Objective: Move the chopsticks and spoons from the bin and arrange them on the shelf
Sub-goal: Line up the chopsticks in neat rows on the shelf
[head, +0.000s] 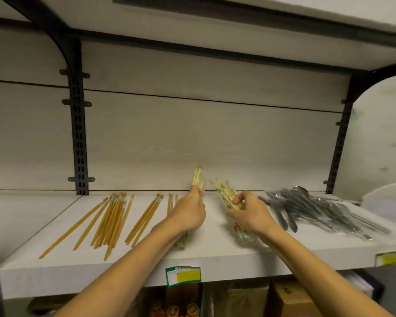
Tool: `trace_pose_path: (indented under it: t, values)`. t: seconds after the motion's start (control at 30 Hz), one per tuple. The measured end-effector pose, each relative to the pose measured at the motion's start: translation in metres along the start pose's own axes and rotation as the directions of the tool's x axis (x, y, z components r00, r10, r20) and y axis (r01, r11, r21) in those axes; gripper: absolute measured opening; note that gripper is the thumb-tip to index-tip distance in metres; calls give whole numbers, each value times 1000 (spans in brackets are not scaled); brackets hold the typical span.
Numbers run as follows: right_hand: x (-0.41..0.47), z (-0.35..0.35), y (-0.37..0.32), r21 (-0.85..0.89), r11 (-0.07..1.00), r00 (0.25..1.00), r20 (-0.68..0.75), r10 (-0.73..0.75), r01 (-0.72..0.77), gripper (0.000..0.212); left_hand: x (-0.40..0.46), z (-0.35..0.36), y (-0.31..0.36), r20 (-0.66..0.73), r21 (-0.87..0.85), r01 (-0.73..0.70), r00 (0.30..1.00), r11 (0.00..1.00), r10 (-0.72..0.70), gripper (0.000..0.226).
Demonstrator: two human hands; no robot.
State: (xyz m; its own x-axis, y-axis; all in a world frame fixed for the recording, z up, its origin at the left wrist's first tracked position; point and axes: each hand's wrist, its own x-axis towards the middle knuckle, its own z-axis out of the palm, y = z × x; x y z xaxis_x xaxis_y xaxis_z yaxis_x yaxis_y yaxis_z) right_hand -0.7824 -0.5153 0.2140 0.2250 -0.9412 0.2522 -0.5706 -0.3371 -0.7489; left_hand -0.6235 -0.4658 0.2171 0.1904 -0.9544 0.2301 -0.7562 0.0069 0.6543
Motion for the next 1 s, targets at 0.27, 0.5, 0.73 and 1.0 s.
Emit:
trace_pose_path:
  t: [0.27, 0.5, 0.73, 1.0]
  values:
    - [11, -11, 20, -161, 979, 971, 224, -85, 122, 46, 4, 23, 18, 77, -77, 81, 994, 994, -75, 50]
    - [8, -16, 40, -212, 940, 950, 219, -221, 267, 57, -8, 24, 5, 105, 52, -11, 994, 999, 5, 44]
    - [6, -11, 43, -253, 896, 927, 182, -327, 366, 50, -13, 16, -12, 119, 241, -137, 987, 961, 111, 35]
    - [2, 24, -1, -289, 803, 854, 177, -490, 521, 47, -41, -50, -66, -27, 409, -150, 984, 900, 177, 33]
